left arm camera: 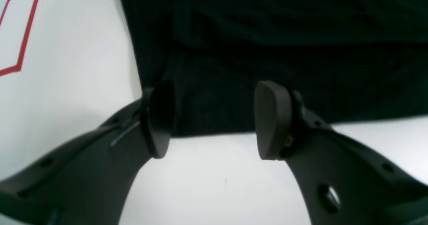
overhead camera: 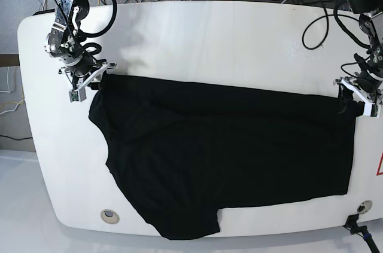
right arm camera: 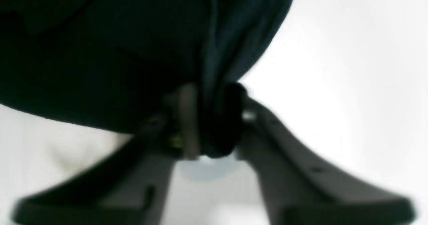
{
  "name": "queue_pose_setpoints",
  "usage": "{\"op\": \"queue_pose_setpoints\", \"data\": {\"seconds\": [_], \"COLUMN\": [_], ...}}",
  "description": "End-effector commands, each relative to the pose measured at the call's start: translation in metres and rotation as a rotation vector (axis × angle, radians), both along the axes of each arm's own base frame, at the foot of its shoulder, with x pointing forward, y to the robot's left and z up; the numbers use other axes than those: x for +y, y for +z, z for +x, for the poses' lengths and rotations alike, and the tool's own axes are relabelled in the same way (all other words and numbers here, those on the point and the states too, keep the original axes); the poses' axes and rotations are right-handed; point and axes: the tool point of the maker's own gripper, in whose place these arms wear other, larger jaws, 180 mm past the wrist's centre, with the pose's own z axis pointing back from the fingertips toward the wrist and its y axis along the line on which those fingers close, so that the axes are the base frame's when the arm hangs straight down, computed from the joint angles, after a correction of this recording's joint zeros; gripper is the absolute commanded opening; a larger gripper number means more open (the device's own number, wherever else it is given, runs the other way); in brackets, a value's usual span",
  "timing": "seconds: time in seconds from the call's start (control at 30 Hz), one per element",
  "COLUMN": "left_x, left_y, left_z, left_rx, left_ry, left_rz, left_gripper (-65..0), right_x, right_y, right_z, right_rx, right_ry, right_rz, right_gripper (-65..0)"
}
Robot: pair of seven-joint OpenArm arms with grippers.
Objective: Fold the T-shirt properly
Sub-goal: 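Lift the shirt edge and drag it across the table with both grippers, then pull the held shirt edge back toward the robot with both grippers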
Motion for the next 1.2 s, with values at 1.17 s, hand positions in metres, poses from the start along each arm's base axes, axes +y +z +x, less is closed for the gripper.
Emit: {"op": "queue_pose_setpoints", "data": {"seconds": [1.17], "left_x": [0.041], "left_y": [-0.056], "left_z": [0.013], "left_rx": [0.143], "left_ry": [0.237], "left_rz": [-0.022], "left_gripper": [-12.4], "right_x": [-0.004], "right_y": [-0.011], "right_z": [-0.005], "right_rx": [0.038], "right_ry": [-0.008], "right_rz": [0.007], "right_gripper": [-65.0]}}
